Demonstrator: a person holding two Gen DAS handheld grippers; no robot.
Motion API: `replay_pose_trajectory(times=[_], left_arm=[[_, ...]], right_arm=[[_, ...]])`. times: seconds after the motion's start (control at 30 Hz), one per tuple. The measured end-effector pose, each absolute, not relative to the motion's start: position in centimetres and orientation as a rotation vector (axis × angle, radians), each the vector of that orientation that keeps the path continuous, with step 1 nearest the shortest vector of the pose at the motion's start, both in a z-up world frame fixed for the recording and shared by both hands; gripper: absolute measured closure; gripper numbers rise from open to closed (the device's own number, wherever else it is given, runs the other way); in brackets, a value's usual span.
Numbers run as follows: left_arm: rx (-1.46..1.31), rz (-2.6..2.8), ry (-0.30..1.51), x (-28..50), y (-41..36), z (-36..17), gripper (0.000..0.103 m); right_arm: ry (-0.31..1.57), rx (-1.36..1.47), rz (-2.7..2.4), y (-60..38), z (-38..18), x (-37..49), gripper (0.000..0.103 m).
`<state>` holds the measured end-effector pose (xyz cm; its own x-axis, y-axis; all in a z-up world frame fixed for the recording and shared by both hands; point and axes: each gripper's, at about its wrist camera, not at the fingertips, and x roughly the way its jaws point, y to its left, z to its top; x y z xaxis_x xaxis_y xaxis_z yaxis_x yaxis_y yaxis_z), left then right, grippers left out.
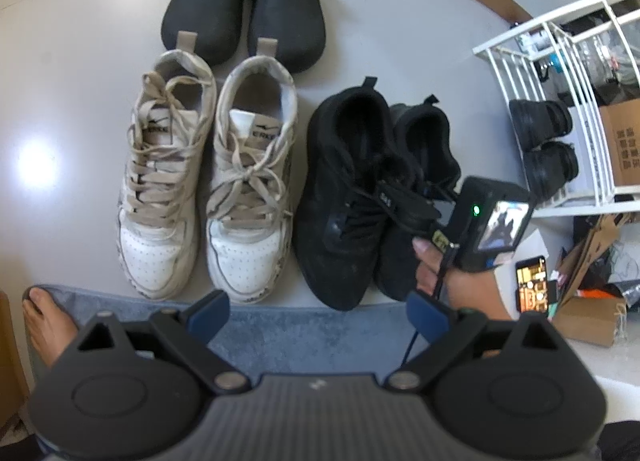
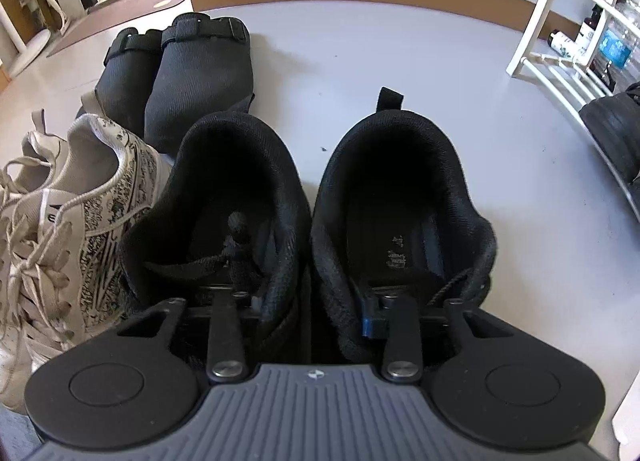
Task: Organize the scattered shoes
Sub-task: 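Close the right tool on both black sneakers, then lift the black sneakers with the right tool onto the wire rack shelf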
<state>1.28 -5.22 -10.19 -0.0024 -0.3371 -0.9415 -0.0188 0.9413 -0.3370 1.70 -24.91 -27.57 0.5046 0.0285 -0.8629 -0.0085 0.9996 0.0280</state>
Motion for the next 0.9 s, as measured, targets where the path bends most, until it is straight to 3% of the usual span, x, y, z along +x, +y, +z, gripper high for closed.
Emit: replay_pose_trajectory(times=[0.2,0.9], left_arm=[[-0.303,-0.250,1.567,1.2,-4.8,-10.3,0.006],[-0.296,-0.278,1.500,1.7,-5.5,-8.4,0.006]], right_arm=[[0.969,0.028,0.009,-24.4,-27.4,1.0,0.084],[0.813,0.099,-0.128,-27.9,-20.8,-0.4,0.087]])
